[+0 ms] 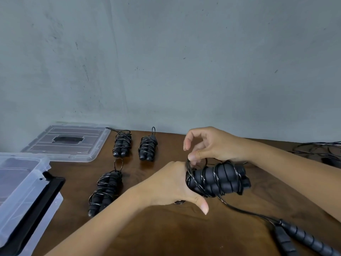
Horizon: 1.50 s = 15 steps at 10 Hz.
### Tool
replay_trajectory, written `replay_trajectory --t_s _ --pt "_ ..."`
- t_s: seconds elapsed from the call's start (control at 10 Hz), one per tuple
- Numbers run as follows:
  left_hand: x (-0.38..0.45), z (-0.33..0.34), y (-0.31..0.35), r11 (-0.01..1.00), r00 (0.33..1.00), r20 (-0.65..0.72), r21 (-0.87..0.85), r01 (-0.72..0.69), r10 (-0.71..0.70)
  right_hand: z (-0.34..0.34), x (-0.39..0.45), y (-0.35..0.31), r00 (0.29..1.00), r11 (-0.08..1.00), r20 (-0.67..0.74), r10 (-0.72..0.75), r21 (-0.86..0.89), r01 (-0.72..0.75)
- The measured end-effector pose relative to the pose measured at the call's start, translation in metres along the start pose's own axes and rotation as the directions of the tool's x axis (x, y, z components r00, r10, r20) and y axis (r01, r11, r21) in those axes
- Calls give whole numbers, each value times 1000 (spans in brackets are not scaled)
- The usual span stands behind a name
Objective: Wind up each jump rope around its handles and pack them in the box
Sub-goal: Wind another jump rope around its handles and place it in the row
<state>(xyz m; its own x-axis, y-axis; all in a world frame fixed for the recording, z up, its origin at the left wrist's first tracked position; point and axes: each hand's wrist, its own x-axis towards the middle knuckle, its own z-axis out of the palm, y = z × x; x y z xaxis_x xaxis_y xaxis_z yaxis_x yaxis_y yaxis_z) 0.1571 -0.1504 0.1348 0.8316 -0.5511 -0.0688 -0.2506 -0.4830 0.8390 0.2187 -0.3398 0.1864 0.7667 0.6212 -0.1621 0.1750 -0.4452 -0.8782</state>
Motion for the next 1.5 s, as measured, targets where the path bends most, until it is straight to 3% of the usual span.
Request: replay_trajectory --t_s 0.1,0.2,0.3,0.4,0.5,0.9,1.0,1.1,1.2,1.3,1.4,1.5 --pt "3 1 -5 998 997 -54 11 -59 59 -4 6 7 997 995 -43 60 -83 -63" --pt "4 5 -11 991 995 -82 -112 -72 63 -7 8 13 993 991 -82 87 -95 -95" --pt "3 9 -14 979 987 -110 -154 -136 120 -5 13 19 991 987 -15 130 -91 -131" --pt "6 15 -17 926 973 -140 -306 -220 184 1 21 40 981 980 24 193 -57 -192" --pt "9 15 -16 855 964 -196 -454 -250 178 12 13 63 992 981 57 113 -164 -102" --pt "10 20 -39 737 951 -303 -656 -164 -58 74 -39 43 970 997 -238 47 -53 -62" --pt "12 27 -41 678 939 -310 -723 -133 -146 87 -42 41 956 990 -294 15 -128 -55" --pt "14 32 -41 658 954 -239 -750 -64 -179 96 -41 44 902 976 -432 -19 -203 -77" --pt "7 29 -43 574 994 -17 -817 48 -107 100 -46 54 874 958 -485 -38 -266 -106" --pt "0 25 -45 467 984 180 -869 163 -9 99 -54 59 874 968 -485 3 -217 -123" --pt "0 25 -50 471 961 276 -851 232 26 99 -64 63 869 979 -494 -7 -181 -95" --pt "0 30 -56 551 965 264 -805 223 -4 100 -70 66 875 966 -485 -4 -228 -122"
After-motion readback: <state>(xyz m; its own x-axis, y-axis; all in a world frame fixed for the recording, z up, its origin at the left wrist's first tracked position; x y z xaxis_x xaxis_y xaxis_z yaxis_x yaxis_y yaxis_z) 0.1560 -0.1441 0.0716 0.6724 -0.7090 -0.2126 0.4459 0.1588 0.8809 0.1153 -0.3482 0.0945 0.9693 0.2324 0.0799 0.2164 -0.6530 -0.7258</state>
